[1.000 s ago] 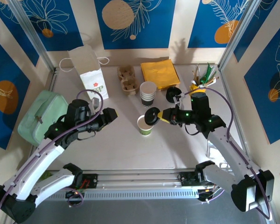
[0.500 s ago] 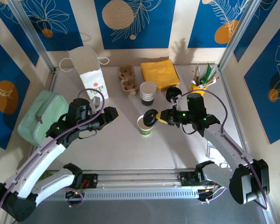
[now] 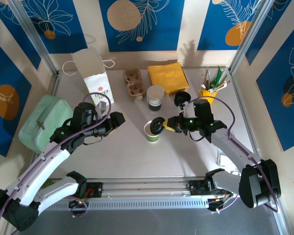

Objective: Pack the takeout coffee

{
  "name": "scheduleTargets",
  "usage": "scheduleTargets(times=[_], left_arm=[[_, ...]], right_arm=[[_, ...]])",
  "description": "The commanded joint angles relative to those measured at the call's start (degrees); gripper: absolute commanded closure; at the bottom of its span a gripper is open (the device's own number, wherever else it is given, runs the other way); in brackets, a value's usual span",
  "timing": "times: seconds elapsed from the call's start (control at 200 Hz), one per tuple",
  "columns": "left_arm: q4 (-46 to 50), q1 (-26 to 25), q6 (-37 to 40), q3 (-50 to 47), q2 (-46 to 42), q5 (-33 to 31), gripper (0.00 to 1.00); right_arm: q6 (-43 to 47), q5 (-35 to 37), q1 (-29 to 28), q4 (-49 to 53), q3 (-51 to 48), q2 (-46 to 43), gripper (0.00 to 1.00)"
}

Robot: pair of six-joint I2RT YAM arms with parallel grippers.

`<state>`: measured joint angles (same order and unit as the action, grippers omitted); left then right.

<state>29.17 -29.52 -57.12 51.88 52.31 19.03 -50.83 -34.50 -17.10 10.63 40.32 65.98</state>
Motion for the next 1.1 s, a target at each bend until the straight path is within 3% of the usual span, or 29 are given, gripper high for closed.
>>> scheduleTargets(times=[0.0,1.095], left_arm=[[-1.30,0.43,-0.33,-0.37,-0.17,1.08,0.26],[-1.41,0.51,-0.38,-1.78,-0.91,1.34,0.25]], right_arm=[[0.67,-0.52,0.31,-1.53,-1.05,0.71,0.98],[1.36,0.69,0.22,-1.73,-2.85,2.76,0.81]])
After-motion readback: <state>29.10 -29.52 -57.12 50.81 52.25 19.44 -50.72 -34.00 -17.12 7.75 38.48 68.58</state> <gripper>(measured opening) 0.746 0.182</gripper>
